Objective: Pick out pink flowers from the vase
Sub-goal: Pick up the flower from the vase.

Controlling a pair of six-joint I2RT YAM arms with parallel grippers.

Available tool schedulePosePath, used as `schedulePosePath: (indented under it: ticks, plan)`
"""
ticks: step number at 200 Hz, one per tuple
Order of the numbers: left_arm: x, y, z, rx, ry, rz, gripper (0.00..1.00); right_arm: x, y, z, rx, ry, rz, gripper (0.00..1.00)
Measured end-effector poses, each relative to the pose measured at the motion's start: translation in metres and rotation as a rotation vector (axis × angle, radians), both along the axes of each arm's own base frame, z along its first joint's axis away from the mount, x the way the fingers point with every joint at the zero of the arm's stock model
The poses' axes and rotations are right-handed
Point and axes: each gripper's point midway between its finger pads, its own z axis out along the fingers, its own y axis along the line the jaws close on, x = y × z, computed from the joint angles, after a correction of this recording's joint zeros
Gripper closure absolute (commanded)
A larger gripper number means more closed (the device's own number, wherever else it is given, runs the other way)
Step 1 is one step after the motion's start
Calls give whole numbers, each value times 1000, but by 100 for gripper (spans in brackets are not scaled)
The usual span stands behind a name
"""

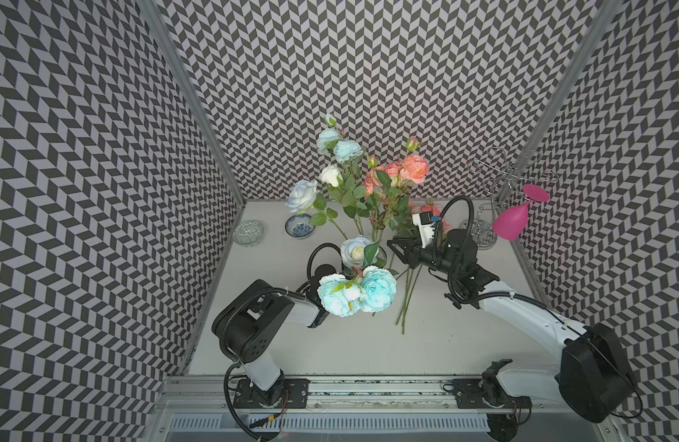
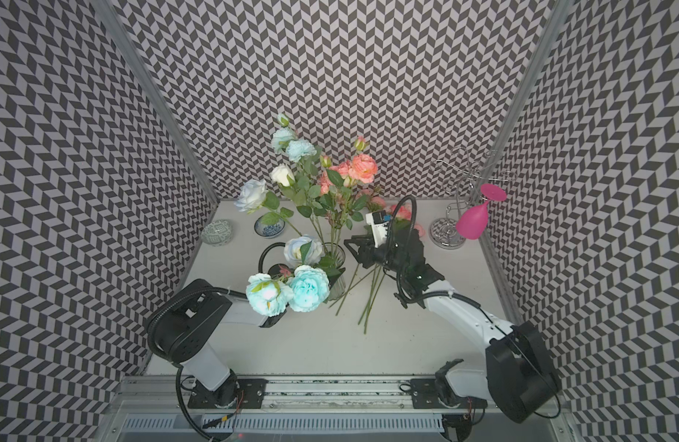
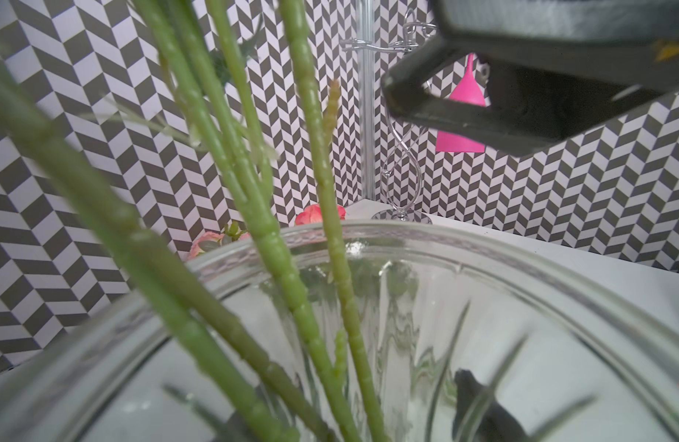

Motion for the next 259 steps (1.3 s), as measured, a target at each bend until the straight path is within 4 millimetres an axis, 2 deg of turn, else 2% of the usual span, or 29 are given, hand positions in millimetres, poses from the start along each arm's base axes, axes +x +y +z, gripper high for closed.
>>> schedulePosePath:
  ticks: [37,61,99,146,213,259]
  plan:
    - [-6,-4,0,0,0,-42,100,2,14,2,-2,-10,37,70]
    - [-7,-4,0,0,0,-48,100,0,21,6,-1,-21,55,80]
    - [-7,-4,0,0,1,-48,100,5,21,6,-11,-31,37,92]
    - [-7,-4,0,0,1,-47,100,9,15,8,-24,-49,-8,96]
    - [-7,-4,0,-1,1,-47,100,-7,-5,48,11,-149,-67,98]
    - [-7,-4,0,-1,0,-47,100,-10,-18,68,-4,-187,-123,100]
